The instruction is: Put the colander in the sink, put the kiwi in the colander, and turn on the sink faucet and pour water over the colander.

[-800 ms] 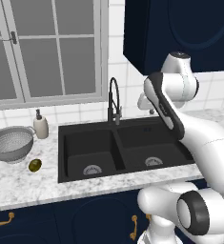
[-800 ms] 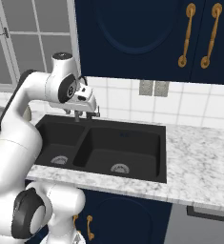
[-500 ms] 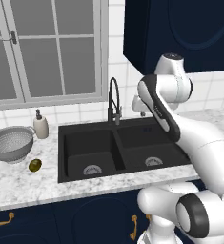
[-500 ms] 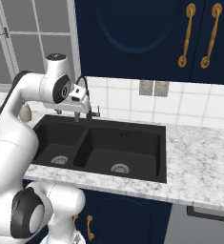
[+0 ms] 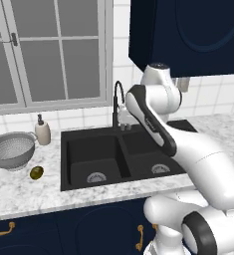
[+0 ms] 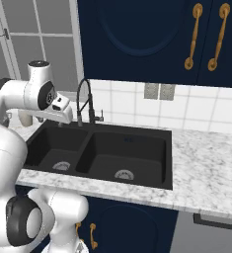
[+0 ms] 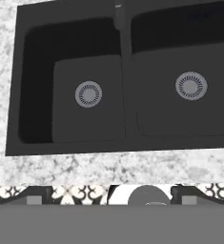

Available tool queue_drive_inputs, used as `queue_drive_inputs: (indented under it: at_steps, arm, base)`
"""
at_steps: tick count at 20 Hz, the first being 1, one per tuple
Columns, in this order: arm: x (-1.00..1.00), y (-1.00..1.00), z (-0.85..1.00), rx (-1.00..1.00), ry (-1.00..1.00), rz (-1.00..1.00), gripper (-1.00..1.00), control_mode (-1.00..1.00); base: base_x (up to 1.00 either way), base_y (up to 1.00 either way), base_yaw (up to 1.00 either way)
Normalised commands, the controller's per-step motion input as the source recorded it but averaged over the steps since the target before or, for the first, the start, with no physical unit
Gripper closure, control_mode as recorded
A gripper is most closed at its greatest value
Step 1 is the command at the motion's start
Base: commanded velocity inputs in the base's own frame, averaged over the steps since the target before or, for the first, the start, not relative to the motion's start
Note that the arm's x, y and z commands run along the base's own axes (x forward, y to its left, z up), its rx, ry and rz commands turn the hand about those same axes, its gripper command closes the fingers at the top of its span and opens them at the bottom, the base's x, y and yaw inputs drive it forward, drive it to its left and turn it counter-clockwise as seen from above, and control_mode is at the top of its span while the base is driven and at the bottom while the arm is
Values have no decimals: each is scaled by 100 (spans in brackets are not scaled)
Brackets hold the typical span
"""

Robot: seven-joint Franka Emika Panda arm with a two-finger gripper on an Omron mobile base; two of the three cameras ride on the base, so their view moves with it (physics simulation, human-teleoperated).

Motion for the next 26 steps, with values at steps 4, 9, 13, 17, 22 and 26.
queue_drive_inputs:
  at_steps: [4,9,13,17,22,26]
  arm:
    - [-1,70,-14,1,2,0,-100,-100]
    - [20,63,-3,0,0,0,-100,-100]
    - [42,61,0,0,1,0,-100,-100]
    - [41,57,0,0,0,0,-100,-100]
    - [29,57,0,0,0,0,-100,-100]
    - [22,61,-10,0,0,0,-100,-100]
  base:
    - [0,0,0]
    - [0,0,0]
    - [0,0,0]
    - [0,0,0]
    - [0,0,0]
    - [0,0,0]
